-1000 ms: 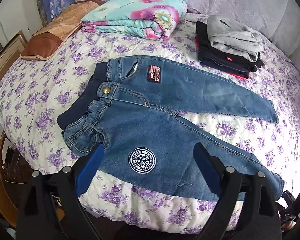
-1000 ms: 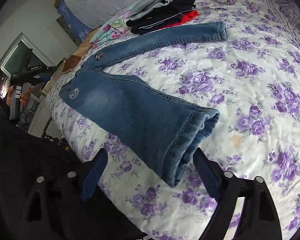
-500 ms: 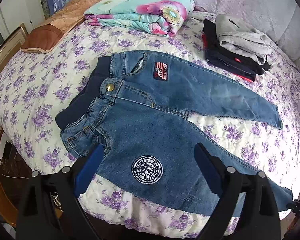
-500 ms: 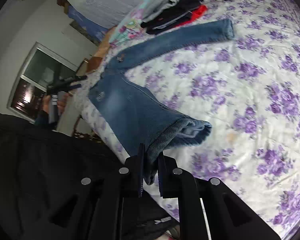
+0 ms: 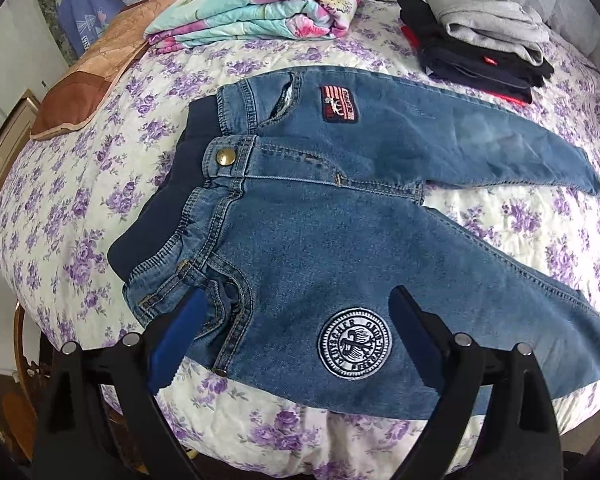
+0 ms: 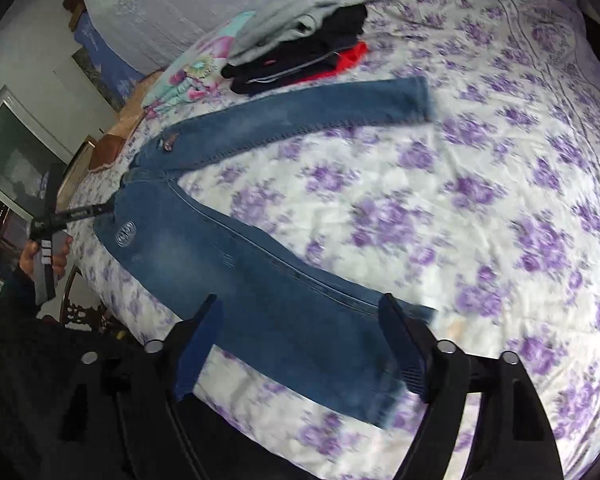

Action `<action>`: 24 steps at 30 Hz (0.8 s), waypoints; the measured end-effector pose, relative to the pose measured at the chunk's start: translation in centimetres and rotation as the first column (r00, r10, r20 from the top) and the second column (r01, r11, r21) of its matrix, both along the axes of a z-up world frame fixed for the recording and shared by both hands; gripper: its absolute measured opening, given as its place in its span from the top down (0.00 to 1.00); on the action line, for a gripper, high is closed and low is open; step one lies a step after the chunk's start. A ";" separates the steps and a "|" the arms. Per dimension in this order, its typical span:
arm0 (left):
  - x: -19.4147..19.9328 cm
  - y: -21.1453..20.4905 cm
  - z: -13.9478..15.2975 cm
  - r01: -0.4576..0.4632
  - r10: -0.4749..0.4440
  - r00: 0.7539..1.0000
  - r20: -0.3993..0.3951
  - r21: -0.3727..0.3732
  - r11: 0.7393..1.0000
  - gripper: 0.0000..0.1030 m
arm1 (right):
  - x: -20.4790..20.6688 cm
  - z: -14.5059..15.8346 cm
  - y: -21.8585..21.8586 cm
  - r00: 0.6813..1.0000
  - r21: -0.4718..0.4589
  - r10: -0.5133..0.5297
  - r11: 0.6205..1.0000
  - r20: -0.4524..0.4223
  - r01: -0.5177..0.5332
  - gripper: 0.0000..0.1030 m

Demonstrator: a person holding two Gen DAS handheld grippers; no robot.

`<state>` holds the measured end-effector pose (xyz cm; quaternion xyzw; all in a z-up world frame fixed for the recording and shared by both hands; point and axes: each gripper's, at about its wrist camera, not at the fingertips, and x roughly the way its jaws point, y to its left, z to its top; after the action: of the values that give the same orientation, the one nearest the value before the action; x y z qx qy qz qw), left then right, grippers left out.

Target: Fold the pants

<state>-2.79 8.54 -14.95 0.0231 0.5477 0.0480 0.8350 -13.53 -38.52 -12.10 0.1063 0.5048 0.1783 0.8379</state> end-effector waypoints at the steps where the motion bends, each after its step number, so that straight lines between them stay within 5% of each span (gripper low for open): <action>1: 0.0 0.0 -0.4 0.021 -0.021 1.000 -0.009 0.001 1.000 0.13 | 0.6 -0.5 1.8 1.000 0.003 0.019 1.000 -0.019 -0.019 0.16; 5: -0.3 1.0 -1.9 0.081 -0.080 0.996 -0.041 0.025 0.996 0.13 | 0.4 -4.6 5.9 0.984 -0.056 0.030 0.998 -0.173 -0.040 0.16; 8: -0.3 2.6 -2.7 0.085 -0.081 0.994 -0.075 0.052 0.995 0.13 | -0.7 -6.7 6.2 0.958 -0.182 -0.023 0.983 -0.287 -0.031 0.16; 17: 4.1 2.5 3.0 0.172 -0.180 0.979 0.101 0.083 0.982 0.12 | 4.3 0.0 9.8 0.992 -0.242 -0.034 0.970 -0.122 0.004 0.16; 24: 8.8 0.4 3.9 0.230 -0.242 0.966 0.094 0.117 0.966 0.12 | 8.6 1.8 10.3 0.994 -0.292 -0.016 0.956 -0.106 -0.016 0.16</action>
<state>6.06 8.98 -11.05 0.1294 0.4922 -0.0221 0.8605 -4.89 -28.19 -10.26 -0.0096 0.5697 0.0957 0.8162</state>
